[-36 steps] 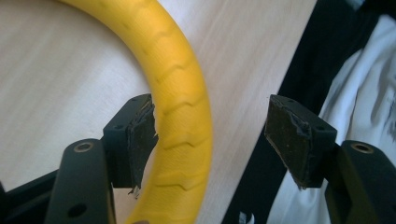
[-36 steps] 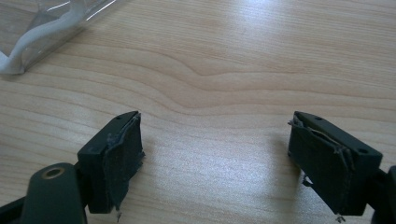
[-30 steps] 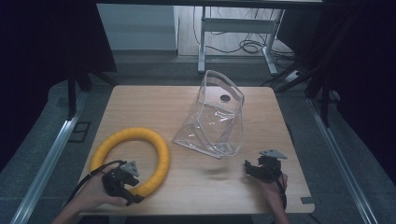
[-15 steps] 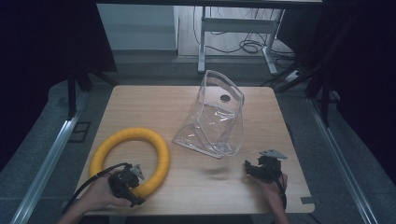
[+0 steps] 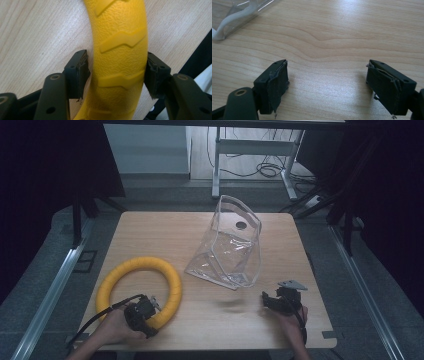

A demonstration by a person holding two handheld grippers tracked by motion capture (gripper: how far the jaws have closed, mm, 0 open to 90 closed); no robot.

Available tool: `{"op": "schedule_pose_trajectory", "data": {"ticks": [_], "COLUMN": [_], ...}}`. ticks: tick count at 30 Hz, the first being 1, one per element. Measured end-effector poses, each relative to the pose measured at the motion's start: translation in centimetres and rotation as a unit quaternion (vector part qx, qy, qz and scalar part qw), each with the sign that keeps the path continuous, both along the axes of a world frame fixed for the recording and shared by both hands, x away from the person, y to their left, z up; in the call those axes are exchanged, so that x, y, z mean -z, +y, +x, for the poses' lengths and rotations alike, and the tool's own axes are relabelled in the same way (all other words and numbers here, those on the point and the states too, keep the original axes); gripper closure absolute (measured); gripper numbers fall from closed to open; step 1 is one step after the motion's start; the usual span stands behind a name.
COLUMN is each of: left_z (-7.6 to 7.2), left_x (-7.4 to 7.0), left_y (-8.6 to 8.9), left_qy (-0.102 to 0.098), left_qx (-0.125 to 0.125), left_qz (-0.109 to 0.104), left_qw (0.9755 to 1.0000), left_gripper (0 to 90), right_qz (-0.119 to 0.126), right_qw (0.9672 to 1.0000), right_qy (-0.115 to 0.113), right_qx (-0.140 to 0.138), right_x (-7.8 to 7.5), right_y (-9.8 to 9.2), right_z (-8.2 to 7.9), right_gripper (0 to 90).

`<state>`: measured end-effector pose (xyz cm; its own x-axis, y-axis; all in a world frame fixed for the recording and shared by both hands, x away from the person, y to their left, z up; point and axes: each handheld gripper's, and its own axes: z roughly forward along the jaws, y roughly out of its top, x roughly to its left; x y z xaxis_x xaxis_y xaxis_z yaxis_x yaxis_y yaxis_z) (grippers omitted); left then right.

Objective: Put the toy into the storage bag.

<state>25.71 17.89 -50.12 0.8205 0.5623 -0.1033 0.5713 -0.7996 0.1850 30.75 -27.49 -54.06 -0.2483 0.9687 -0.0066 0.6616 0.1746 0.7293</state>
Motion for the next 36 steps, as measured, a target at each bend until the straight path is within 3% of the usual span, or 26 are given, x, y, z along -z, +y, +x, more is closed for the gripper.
{"op": "schedule_pose_trajectory", "data": {"ticks": [4, 7, 8, 9, 10, 11, 12, 14, 19, 20, 21, 22, 24, 25, 26, 32, 33, 34, 36], "left_z": [-0.1, 0.1, 0.3, 0.3, 0.4, 0.4, 0.6, 0.8, 1.2, 1.2, 1.5, 1.5, 1.8, 2.1, 2.1, 3.4, 3.6, 3.6, 3.8], "left_x": [0.0, -0.1, -0.2, -0.2, -0.6, -0.6, -1.3, -2.0, -3.8, -3.8, -4.6, -4.6, -5.3, -6.0, -6.0, -7.7, -8.1, -8.1, -8.4], "left_y": [-0.1, 0.1, 0.2, 0.2, 0.4, 0.4, 0.8, 1.3, 2.7, 2.7, 3.3, 3.3, 3.9, 4.5, 4.5, 6.1, 6.4, 6.4, 6.8], "left_qy": [-0.003, 0.006, 0.010, 0.010, 0.011, 0.011, 0.010, 0.008, 0.001, 0.001, 0.000, 0.000, -0.001, -0.002, -0.002, -0.002, -0.003, -0.003, -0.004], "left_qx": [0.001, 0.001, -0.005, -0.005, -0.009, -0.009, -0.014, -0.020, -0.036, -0.036, -0.042, -0.042, -0.050, -0.056, -0.056, -0.077, -0.081, -0.081, -0.086], "left_qz": [0.008, -0.001, -0.017, -0.017, -0.036, -0.036, -0.060, -0.086, -0.145, -0.145, -0.168, -0.168, -0.192, -0.214, -0.214, -0.275, -0.287, -0.287, -0.298], "left_qw": [1.0000, 1.0000, 0.9998, 0.9998, 0.9992, 0.9992, 0.9981, 0.9961, 0.9888, 0.9888, 0.9849, 0.9849, 0.9801, 0.9752, 0.9752, 0.9584, 0.9545, 0.9545, 0.9508], "left_gripper": [48.2, 48.8, 48.9, 49.0, 49.1, 49.2, 49.3, 49.4, 49.6, 49.6, 49.6, 49.7, 49.8, 49.9, 50.0, 50.3, 50.4, 50.4, 50.5], "right_qz": [0.000, 0.000, 0.001, 0.001, 0.000, 0.000, 0.000, 0.000, 0.001, 0.001, 0.001, 0.001, 0.002, 0.002, 0.002, 0.001, 0.001, 0.001, 0.001], "right_qw": [1.0000, 1.0000, 1.0000, 1.0000, 1.0000, 1.0000, 1.0000, 1.0000, 1.0000, 1.0000, 1.0000, 1.0000, 1.0000, 1.0000, 1.0000, 1.0000, 1.0000, 1.0000, 1.0000], "right_qy": [0.000, 0.000, 0.000, 0.000, 0.000, 0.000, 0.000, 0.000, 0.002, 0.001, 0.001, 0.001, 0.001, 0.001, 0.001, -0.001, 0.000, 0.000, 0.000], "right_qx": [0.000, 0.000, 0.000, 0.000, 0.001, 0.001, 0.001, 0.001, 0.004, 0.003, 0.004, 0.004, 0.004, 0.004, 0.004, 0.004, 0.004, 0.004, 0.004], "right_x": [0.0, 0.0, 0.0, 0.0, 0.0, 0.0, 0.0, 0.0, 0.0, 0.0, 0.0, 0.0, 0.0, 0.0, 0.0, 0.0, 0.0, 0.0, 0.0], "right_y": [0.0, 0.0, 0.0, 0.0, 0.0, 0.0, 0.0, 0.0, 0.0, 0.0, 0.0, 0.0, 0.0, 0.0, 0.0, 0.0, 0.0, 0.0, 0.0], "right_z": [0.0, 0.0, 0.0, 0.0, 0.0, 0.0, 0.0, 0.0, 0.0, 0.0, 0.0, 0.0, 0.0, 0.0, 0.0, 0.0, 0.0, 0.0, 0.0], "right_gripper": [17.7, 17.8, 17.9, 17.9, 17.9, 17.9, 18.0, 18.0, 18.4, 18.5, 18.6, 18.6, 18.7, 18.7, 18.7, 18.9, 18.9, 18.9, 19.0]}}
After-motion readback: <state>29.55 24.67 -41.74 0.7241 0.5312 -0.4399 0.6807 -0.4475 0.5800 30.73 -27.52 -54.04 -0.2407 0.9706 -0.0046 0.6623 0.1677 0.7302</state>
